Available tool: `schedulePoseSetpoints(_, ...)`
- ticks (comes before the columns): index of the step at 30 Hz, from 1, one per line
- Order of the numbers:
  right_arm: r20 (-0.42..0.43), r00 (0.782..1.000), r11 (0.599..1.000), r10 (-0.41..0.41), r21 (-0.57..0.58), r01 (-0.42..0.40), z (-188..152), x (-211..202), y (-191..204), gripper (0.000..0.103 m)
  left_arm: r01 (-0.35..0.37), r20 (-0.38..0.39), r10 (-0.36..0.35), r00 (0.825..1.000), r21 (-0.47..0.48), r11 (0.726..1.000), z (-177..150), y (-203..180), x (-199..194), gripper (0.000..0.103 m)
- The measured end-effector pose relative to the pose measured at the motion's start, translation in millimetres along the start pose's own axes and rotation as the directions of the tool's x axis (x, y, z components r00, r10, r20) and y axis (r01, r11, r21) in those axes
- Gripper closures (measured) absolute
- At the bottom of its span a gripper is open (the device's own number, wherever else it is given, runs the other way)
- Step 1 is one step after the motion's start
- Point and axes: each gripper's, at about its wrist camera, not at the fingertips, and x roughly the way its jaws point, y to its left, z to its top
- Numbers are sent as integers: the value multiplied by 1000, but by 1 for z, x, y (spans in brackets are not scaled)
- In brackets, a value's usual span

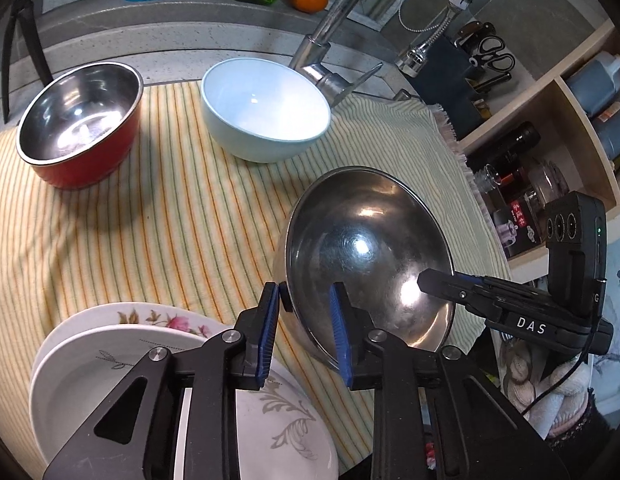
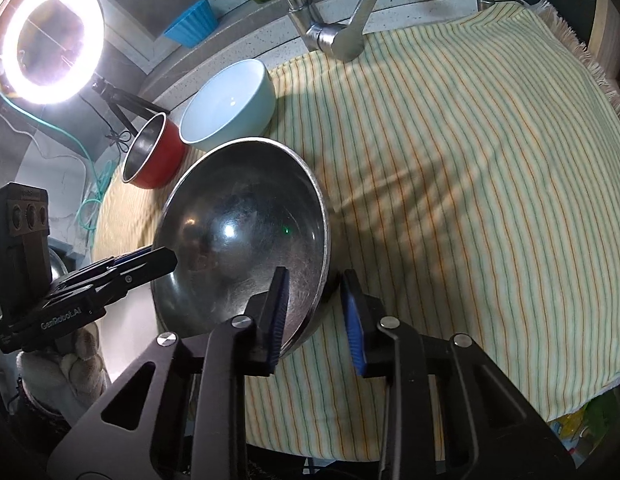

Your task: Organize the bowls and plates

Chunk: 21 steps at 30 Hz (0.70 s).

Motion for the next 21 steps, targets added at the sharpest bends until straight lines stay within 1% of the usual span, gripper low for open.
schedulePoseSetpoints(3,1,1000,1000,2,7,-2,0,-1,-2,78,0,0,0,1000,1,1000,1,-2,0,80)
schedulePoseSetpoints(12,10,1000,1000,-1,6,1,1,-8,5,78,2,20,-2,1000,5,1000,3,-4,-8,80)
schedulePoseSetpoints(18,37,999,1000,0,-26,1,5,-18,20,78,-1,48,1,999,8,1000,5,-1,-23,80)
schedulePoseSetpoints(21,53,999,999,8,-48,-5,7,-24,31,78,-10,76,9,997,10,1000,5,-1,-36,80)
